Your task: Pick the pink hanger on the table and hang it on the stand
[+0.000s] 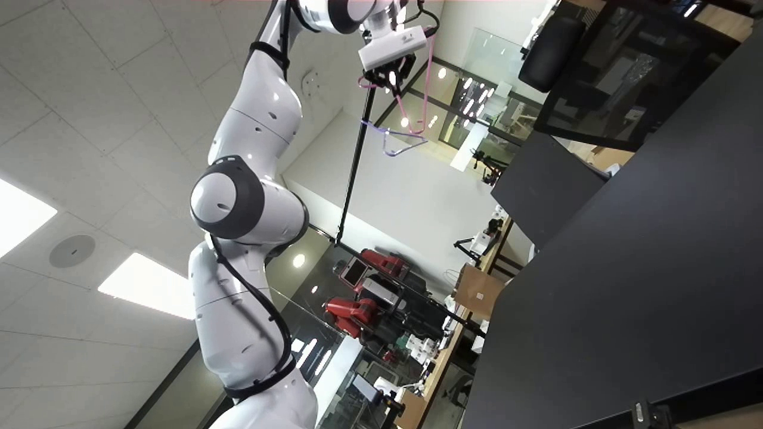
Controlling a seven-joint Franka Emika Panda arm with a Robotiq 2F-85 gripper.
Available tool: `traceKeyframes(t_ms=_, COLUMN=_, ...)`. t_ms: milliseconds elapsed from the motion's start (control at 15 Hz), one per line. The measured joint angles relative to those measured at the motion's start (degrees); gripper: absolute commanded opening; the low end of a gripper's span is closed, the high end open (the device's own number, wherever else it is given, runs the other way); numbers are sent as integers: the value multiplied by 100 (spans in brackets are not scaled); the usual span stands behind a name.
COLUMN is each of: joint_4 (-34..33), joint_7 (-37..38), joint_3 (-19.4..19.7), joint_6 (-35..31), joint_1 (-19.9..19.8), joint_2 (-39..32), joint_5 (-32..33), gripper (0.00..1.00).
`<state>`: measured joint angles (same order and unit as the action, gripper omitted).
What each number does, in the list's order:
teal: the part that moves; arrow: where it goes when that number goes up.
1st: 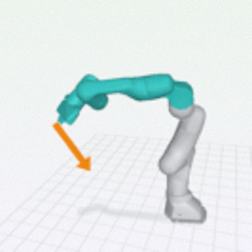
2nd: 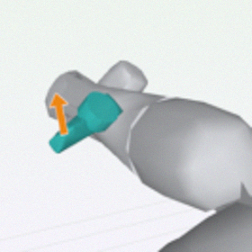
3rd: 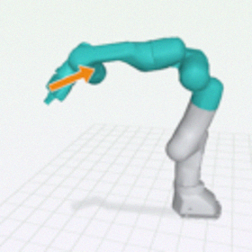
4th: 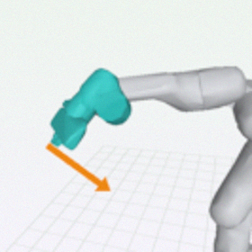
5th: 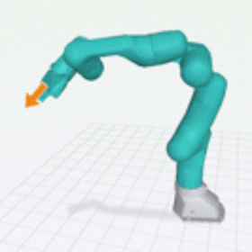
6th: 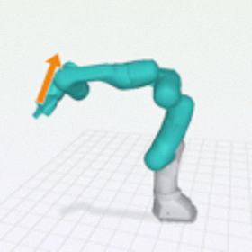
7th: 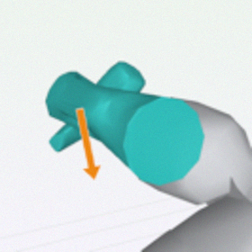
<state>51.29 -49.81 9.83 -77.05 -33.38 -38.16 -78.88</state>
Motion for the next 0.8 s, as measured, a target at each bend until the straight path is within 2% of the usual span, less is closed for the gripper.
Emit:
traceKeyframes(t_ms=467, joint_4=-934, joint_7=1041, joint_3=-120, joint_6=32, joint_1=-173, joint_2=-633, joint_5=-447, gripper=2)
traceKeyframes(t_ms=800, joint_4=-1149, joint_7=1307, joint_3=-513, joint_6=-103, joint_1=-334, joint_2=-775, joint_5=-431, gripper=2)
